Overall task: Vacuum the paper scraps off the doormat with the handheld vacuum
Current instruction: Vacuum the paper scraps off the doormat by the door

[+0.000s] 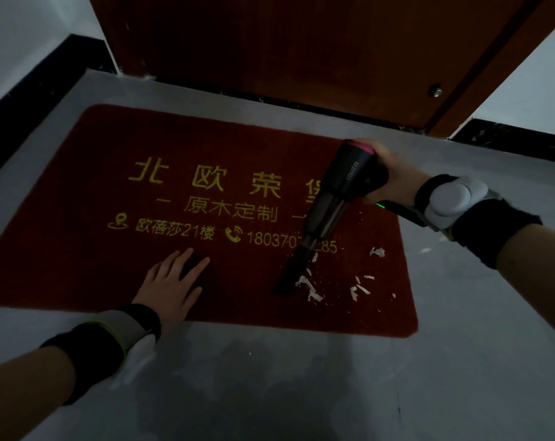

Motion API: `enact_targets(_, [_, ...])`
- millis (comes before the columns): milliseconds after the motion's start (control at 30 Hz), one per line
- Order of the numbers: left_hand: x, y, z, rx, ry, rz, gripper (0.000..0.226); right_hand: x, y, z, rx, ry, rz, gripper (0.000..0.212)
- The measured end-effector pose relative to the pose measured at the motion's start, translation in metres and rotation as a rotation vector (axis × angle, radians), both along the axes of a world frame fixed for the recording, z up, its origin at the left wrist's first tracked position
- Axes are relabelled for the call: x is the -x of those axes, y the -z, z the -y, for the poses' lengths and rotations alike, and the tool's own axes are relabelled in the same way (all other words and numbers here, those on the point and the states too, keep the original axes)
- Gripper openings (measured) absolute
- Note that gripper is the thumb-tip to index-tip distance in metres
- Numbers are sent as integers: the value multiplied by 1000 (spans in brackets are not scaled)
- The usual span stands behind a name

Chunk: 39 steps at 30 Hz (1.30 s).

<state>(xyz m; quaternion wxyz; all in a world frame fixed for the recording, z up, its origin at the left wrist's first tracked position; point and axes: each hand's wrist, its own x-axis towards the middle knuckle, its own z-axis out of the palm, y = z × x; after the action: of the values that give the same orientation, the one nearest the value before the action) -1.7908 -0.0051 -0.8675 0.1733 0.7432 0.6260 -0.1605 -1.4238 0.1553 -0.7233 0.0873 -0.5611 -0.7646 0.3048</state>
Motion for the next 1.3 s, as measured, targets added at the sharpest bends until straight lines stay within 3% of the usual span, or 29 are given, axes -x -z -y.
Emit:
enact_targets(300, [3,-1,3,18,10,2,59,-7,2,-17,-173,288,-197,99])
enact_targets(433, [3,0,2,3,7,11,59,-10,-4,-18,-115,186,-99,99])
enact_targets(533, [4,0,3,1,8,7,58,-6,-11,-8,-45,-25,2,94])
enact_targets(633, [3,-1,2,6,12,-2,59,-4,-1,-2,0,-61,87,92])
enact_targets(833, [5,-1,2,12,16,11,58,4,0,-2,45,-122,65,94])
enact_targets(1300, [6,1,2,27,19,-3,59,-8,-11,-4,-226,399,-265,95])
